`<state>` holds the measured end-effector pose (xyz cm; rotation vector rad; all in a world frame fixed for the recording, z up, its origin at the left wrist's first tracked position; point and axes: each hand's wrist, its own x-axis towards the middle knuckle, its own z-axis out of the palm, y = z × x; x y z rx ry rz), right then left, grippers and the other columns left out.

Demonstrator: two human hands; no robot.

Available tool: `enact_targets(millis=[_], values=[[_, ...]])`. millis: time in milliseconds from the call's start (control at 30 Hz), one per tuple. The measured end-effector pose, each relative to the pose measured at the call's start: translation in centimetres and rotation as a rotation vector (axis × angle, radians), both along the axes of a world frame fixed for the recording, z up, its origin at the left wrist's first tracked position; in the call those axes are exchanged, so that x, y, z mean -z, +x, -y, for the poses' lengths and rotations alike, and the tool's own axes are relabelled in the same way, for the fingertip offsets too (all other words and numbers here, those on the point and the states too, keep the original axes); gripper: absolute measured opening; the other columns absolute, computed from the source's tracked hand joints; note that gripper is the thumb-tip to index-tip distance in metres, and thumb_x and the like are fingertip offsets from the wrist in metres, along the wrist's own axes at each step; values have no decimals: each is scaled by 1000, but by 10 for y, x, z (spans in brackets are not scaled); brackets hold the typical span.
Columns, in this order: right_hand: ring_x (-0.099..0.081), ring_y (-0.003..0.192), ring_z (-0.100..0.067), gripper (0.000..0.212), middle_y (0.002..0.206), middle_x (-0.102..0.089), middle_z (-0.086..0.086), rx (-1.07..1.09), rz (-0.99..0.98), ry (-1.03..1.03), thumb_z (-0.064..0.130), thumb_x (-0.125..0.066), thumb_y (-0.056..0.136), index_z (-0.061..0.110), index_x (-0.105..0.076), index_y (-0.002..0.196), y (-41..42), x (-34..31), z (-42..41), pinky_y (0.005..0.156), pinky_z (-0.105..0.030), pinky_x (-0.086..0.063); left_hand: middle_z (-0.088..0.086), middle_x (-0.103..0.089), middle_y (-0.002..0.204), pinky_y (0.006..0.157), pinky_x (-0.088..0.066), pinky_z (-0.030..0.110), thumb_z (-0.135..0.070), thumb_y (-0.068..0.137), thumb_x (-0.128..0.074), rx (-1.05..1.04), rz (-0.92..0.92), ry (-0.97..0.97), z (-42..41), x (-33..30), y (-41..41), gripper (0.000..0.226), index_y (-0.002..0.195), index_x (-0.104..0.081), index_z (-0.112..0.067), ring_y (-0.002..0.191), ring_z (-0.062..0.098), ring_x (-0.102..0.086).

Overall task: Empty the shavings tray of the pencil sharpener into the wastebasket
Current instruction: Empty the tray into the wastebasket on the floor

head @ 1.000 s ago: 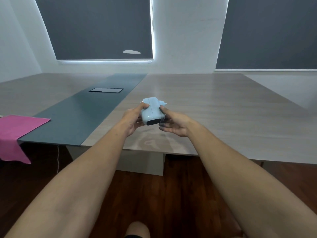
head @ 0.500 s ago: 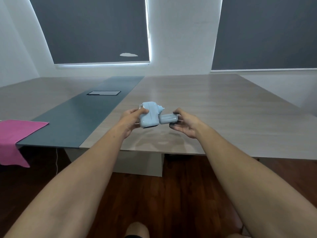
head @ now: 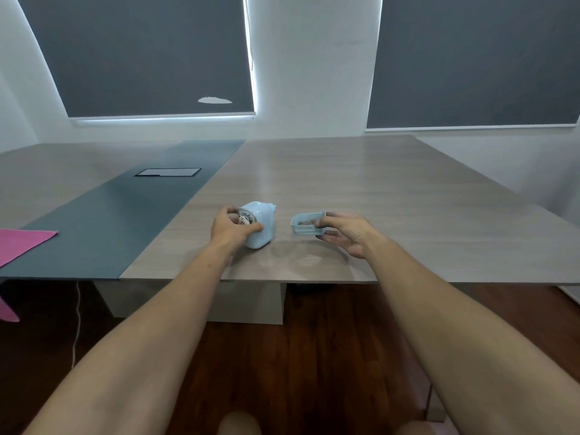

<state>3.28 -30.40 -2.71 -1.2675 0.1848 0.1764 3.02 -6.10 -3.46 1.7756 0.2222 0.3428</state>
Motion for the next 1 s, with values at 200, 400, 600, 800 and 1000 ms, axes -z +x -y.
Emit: enact_targets(millis=[200,400,600,800,1000], values=[[-73,96,-36,57,116,-69,-25,24,-6,11,-12,-79,69,-6,-62,124,-3,1,4,85,-41,-60,4,-62,102,90,-53,41,-9,61,-88,1,-20,56,2,3,0,66,112,-48,-17,100,26,-63],[-71,91,-34,29,120,-64,-26,76,46,43,-11,-72,76,-8,-66,104,-24,-11,17,75,-35,-63,4,-57,134,81,-46,28,-43,70,-82,-57,-35,199,19,-29,-10,76,133,-51,-14,108,20,-58],[-67,84,-31,9,118,-59,-25,175,106,58,-7,-65,83,-3,-62,91,-64,-36,69,69,-32,-63,4,-60,134,97,-40,31,-53,75,-67,-15,150,424,86,-70,-24,60,123,-62,-17,123,23,-56],[-68,83,-30,15,88,-71,-16,234,170,4,-13,-61,85,0,-66,89,-133,-43,165,72,-31,-62,2,-71,112,90,-45,28,-51,76,-66,203,215,358,201,-76,-55,57,120,-66,-15,108,20,-64],[-72,75,-16,24,89,-74,-10,333,84,-76,-8,-59,89,5,-66,108,-221,-24,266,71,-25,-62,4,-72,108,95,-49,31,-47,80,-66,505,212,380,329,-31,-112,49,114,-70,-13,106,22,-65]])
